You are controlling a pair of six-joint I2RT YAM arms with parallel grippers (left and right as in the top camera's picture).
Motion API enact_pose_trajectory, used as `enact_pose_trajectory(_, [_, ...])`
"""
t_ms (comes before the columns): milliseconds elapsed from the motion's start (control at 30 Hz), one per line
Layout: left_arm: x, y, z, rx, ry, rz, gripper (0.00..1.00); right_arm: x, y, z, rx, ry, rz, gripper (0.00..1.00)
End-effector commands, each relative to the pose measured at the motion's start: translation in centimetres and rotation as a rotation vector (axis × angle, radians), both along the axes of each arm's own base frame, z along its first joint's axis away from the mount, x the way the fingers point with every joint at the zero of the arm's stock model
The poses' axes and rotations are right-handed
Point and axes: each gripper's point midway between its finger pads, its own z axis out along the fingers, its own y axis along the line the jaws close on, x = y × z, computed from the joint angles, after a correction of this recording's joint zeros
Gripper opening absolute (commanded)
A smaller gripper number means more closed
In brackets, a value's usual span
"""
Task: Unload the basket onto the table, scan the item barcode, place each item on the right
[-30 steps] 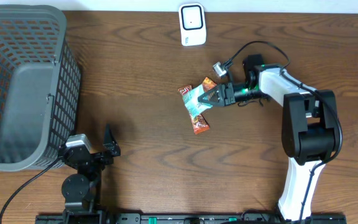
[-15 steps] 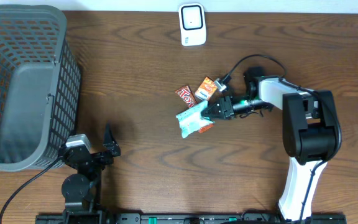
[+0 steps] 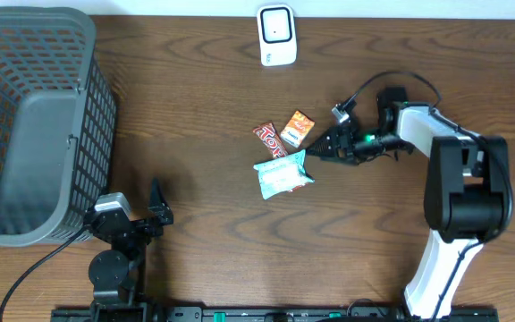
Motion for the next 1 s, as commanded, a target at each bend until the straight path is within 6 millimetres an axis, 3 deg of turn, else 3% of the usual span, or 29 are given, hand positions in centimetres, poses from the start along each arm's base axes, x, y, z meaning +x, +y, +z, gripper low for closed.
enact_pose_trajectory(0, [0.0, 0.0, -1.8, 0.013, 0.042, 0.001, 0.98, 1.1, 1.5, 2.8, -0.098, -0.195, 0.072, 0.99])
enact_pose_trajectory(300, [0.0, 0.0, -1.8, 0.013, 0.042, 0.001, 0.98, 0.8, 6.7, 0.2, -0.125, -0.221, 0.148, 0.99])
enact_pose_trajectory(600, [0.0, 0.0, -1.8, 0.013, 0.042, 0.001, 0.98, -0.1, 5.6, -2.1, -0.143, -0.144, 0.160, 0.97])
enact_pose_trajectory(767, [0.0, 0.0, -1.8, 0.013, 0.042, 0.001, 0.98, -1.0, 4.6, -2.4, -0.152, -0.132, 0.192, 0.61])
enact_pose_trajectory(833, [0.0, 0.0, -1.8, 0.013, 0.042, 0.001, 0.98, -1.1, 4.4, -2.5, -0.161, -0.130, 0.196, 0.58])
enact_pose_trajectory(967, [0.0, 0.0, -1.8, 0.013, 0.042, 0.001, 0.98, -0.9, 4.4, -2.7, -0.176, -0.146, 0.197, 0.60])
